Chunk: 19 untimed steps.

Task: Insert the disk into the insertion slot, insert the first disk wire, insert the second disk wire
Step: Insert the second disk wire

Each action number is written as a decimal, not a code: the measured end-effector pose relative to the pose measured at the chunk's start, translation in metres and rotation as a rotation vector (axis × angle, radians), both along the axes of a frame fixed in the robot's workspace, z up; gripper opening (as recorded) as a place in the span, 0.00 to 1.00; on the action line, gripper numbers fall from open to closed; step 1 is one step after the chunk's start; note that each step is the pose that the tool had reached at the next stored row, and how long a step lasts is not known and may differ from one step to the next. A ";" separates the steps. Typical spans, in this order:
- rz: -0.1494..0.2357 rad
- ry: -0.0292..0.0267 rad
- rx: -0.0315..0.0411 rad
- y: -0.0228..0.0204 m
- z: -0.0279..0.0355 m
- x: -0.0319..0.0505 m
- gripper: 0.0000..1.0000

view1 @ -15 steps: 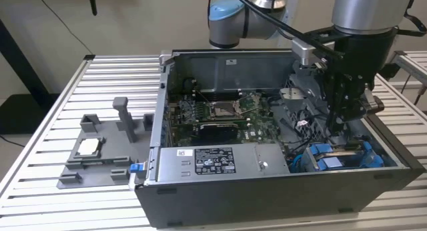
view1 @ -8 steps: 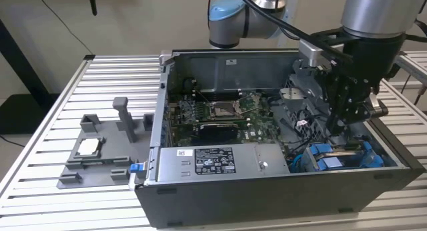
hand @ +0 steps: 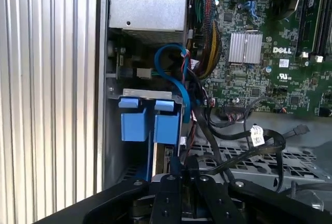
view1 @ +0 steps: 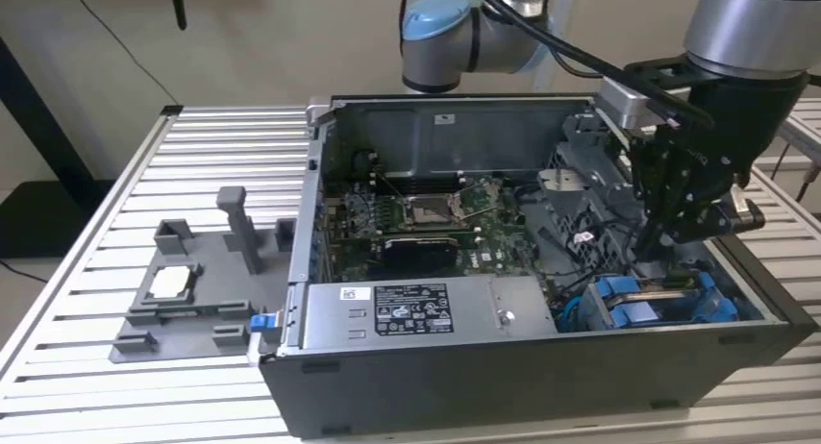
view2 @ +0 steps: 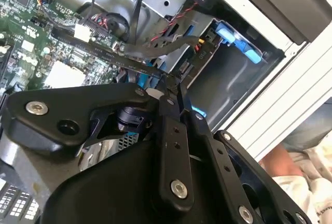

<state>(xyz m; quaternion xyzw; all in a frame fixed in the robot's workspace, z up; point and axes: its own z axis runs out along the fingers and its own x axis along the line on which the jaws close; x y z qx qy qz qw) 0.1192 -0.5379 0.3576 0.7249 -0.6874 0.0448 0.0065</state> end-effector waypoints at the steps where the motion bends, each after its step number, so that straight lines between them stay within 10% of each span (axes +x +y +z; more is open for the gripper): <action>1: 0.000 0.0042 0.0004 -0.0003 -0.0001 0.0028 0.16; 5: 0.000 0.0252 0.0005 -0.0016 -0.0005 0.0112 0.16; 10: -0.001 0.0835 0.0005 -0.0025 -0.0012 0.0128 0.16; 19: -0.005 0.0920 0.0094 -0.0083 -0.0050 0.0193 0.16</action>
